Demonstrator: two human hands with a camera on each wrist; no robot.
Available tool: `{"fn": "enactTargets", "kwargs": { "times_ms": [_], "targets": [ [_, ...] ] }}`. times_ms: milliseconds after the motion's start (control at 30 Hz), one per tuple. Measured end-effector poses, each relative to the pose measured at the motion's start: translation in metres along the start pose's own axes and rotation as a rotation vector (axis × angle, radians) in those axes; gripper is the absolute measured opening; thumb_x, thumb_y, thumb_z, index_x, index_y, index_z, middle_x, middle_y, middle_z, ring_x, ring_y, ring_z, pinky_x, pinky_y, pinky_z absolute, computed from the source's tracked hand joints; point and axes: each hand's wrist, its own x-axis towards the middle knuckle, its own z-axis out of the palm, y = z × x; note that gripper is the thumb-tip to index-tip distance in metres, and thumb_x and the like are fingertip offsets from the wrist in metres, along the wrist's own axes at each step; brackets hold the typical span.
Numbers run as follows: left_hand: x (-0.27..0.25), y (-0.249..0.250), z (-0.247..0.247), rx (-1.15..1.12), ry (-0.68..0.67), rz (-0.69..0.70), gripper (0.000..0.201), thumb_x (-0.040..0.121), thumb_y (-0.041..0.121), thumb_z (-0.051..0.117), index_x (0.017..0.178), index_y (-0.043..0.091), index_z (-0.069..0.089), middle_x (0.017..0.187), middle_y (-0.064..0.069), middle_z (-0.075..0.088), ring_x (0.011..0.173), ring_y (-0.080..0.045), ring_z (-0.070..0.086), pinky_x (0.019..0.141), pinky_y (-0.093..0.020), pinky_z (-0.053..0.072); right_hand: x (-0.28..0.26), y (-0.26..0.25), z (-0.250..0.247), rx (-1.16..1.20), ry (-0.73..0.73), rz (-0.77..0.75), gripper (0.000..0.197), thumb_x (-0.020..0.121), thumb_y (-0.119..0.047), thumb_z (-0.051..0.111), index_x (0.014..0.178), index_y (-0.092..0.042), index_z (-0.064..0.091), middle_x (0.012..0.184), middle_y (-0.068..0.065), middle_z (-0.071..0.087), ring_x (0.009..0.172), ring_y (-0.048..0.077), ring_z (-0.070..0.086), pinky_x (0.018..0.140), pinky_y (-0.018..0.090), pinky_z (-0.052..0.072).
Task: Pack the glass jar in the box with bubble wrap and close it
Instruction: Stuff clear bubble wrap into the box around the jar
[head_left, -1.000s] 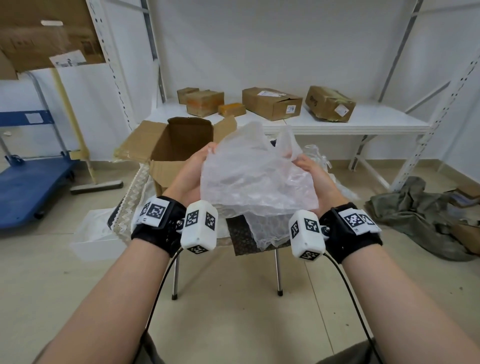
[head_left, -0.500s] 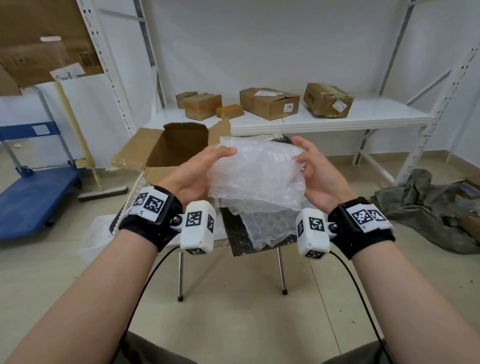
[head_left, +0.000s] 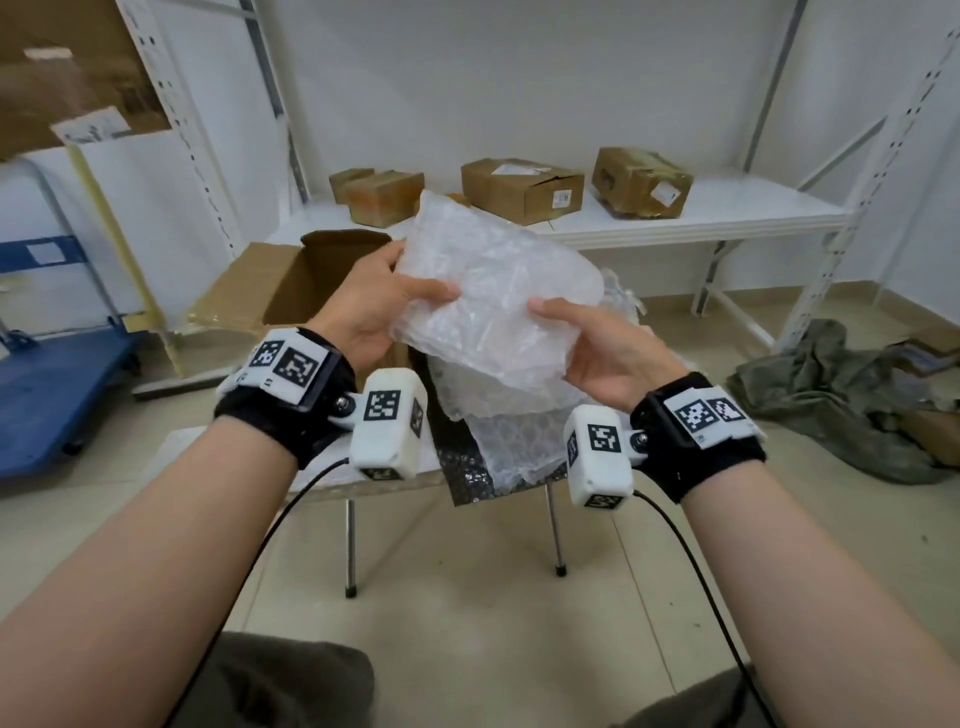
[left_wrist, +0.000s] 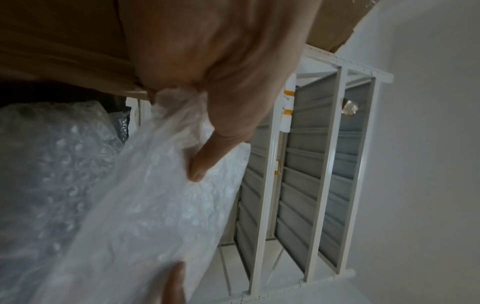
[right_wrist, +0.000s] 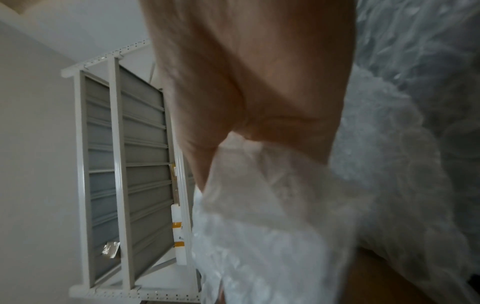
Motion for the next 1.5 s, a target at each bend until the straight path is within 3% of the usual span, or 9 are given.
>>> {"fn": "enactTargets", "kwargs": {
  "times_ms": [167, 400, 733, 800, 900, 1033, 1133, 1333, 1500],
  "targets": [
    [0.002, 0.001, -0.003, -0.105, 0.021, -0.053, 0.049, 0.078, -0.006, 0.072, 0.125, 0.003, 0.061, 0.114, -0.011, 0.071, 0.091, -0.024, 0.073, 0.065, -0.031, 0.060, 0.000, 0.004, 0.002, 0.027, -0.049, -0.065, 0.049, 0.089, 0.004, 0.059, 0.136, -0.006, 0.050, 0.129, 0.015, 0.064, 0.110, 0.029, 0.067, 0.076, 0.036, 0.061],
    [0.007, 0.005, -0.005, -0.001, -0.020, 0.000, 0.036, 0.079, 0.002, 0.075, 0.114, 0.006, 0.066, 0.108, -0.007, 0.074, 0.090, -0.021, 0.074, 0.067, -0.030, 0.060, 0.005, 0.008, 0.004, 0.100, -0.082, -0.171, 0.057, 0.087, 0.012, 0.057, 0.141, -0.001, 0.045, 0.135, 0.018, 0.059, 0.124, 0.033, 0.059, 0.103, 0.048, 0.048],
    [0.014, 0.039, -0.010, 0.153, -0.108, 0.086, 0.034, 0.078, 0.001, 0.076, 0.111, 0.005, 0.069, 0.105, -0.011, 0.075, 0.093, -0.028, 0.073, 0.075, -0.037, 0.061, 0.010, 0.017, 0.004, 0.171, -0.020, -0.142, 0.057, 0.085, 0.008, 0.064, 0.139, 0.000, 0.047, 0.136, 0.021, 0.057, 0.126, 0.031, 0.057, 0.106, 0.051, 0.044],
    [0.018, 0.044, -0.015, 0.186, -0.126, 0.093, 0.040, 0.077, 0.003, 0.077, 0.116, 0.003, 0.068, 0.108, -0.012, 0.074, 0.097, -0.028, 0.072, 0.080, -0.037, 0.060, 0.012, 0.017, 0.005, 0.172, 0.081, -0.156, 0.052, 0.085, 0.017, 0.055, 0.133, 0.000, 0.052, 0.124, 0.019, 0.065, 0.116, 0.028, 0.063, 0.097, 0.054, 0.051],
    [0.022, 0.050, -0.023, 0.258, -0.146, 0.113, 0.036, 0.078, 0.007, 0.078, 0.112, 0.004, 0.070, 0.102, -0.010, 0.076, 0.091, -0.023, 0.074, 0.075, -0.031, 0.060, 0.014, 0.012, 0.014, 0.096, 0.178, -0.202, 0.054, 0.082, 0.027, 0.037, 0.123, 0.000, 0.059, 0.094, 0.005, 0.071, 0.093, 0.016, 0.067, 0.067, 0.035, 0.063],
    [0.035, 0.060, -0.042, 0.330, -0.112, 0.115, 0.026, 0.080, 0.009, 0.076, 0.106, 0.007, 0.073, 0.098, -0.008, 0.077, 0.090, -0.021, 0.074, 0.077, -0.031, 0.059, 0.025, 0.000, 0.040, -0.006, 0.188, -0.265, 0.036, 0.090, 0.014, 0.047, 0.119, -0.003, 0.061, 0.100, 0.006, 0.071, 0.089, 0.020, 0.068, 0.060, 0.027, 0.058],
    [0.048, 0.069, -0.065, 0.441, -0.045, 0.078, 0.025, 0.080, 0.014, 0.077, 0.105, 0.008, 0.073, 0.101, -0.005, 0.076, 0.095, -0.024, 0.071, 0.084, -0.035, 0.055, 0.053, -0.010, 0.058, -0.110, 0.227, -0.282, 0.039, 0.089, 0.005, 0.055, 0.125, -0.009, 0.061, 0.112, 0.008, 0.071, 0.092, 0.021, 0.070, 0.065, 0.031, 0.059],
    [0.085, 0.073, -0.103, 1.046, -0.041, -0.143, 0.017, 0.078, 0.026, 0.081, 0.073, 0.013, 0.070, 0.067, 0.002, 0.070, 0.056, -0.007, 0.063, 0.058, -0.019, 0.050, 0.093, -0.039, 0.087, -0.593, 0.385, -0.335, 0.031, 0.082, 0.007, 0.047, 0.097, -0.009, 0.069, 0.103, 0.012, 0.069, 0.097, 0.027, 0.066, 0.081, 0.040, 0.059],
    [0.112, 0.054, -0.111, 1.454, -0.258, -0.360, 0.039, 0.050, 0.057, 0.084, 0.075, 0.028, 0.076, 0.078, 0.006, 0.073, 0.076, -0.018, 0.065, 0.085, -0.033, 0.053, 0.117, -0.046, 0.106, -0.973, 0.393, -0.350, 0.027, 0.076, 0.008, 0.044, 0.088, 0.005, 0.068, 0.094, 0.022, 0.066, 0.094, 0.037, 0.062, 0.081, 0.049, 0.056]
  ]
}}
